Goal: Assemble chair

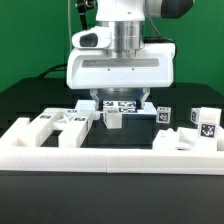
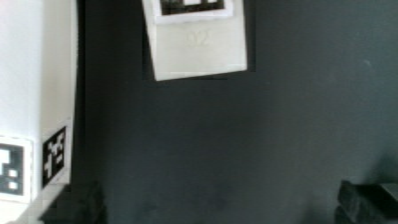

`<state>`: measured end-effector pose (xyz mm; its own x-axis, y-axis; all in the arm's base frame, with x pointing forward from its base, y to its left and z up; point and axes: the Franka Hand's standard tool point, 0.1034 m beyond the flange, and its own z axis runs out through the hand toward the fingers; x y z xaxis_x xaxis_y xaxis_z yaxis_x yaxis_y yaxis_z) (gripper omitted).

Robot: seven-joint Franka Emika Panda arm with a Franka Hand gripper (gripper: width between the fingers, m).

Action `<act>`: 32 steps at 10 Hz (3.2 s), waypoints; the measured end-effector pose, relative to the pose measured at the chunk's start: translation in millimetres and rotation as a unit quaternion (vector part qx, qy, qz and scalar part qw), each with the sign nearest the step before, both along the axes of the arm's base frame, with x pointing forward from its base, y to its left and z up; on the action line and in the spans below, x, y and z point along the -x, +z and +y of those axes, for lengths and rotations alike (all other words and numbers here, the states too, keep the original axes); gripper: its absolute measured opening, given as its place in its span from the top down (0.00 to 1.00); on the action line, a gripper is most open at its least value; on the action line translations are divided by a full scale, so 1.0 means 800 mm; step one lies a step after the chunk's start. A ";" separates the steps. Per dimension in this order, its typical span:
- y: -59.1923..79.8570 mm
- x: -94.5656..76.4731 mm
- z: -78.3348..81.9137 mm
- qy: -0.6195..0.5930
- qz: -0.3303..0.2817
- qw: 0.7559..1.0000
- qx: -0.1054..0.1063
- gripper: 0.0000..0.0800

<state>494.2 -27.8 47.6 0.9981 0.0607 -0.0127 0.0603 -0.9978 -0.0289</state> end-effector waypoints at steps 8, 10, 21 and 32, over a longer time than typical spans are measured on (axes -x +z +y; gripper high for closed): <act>-0.007 0.017 0.006 0.019 0.239 0.971 -0.010 0.19; -0.010 0.020 0.003 0.030 0.280 0.960 0.000 0.19; -0.024 0.035 -0.020 0.057 0.401 0.914 0.027 0.19; -0.050 0.044 -0.007 0.061 0.426 0.902 0.040 0.19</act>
Offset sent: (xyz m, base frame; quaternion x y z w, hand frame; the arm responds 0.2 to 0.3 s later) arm -0.0008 -0.0038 -0.0013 -0.0164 -0.2009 -0.0037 0.9795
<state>458.8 -33.4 7.7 0.6097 0.1340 -0.7812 0.1597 -0.9862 -0.0445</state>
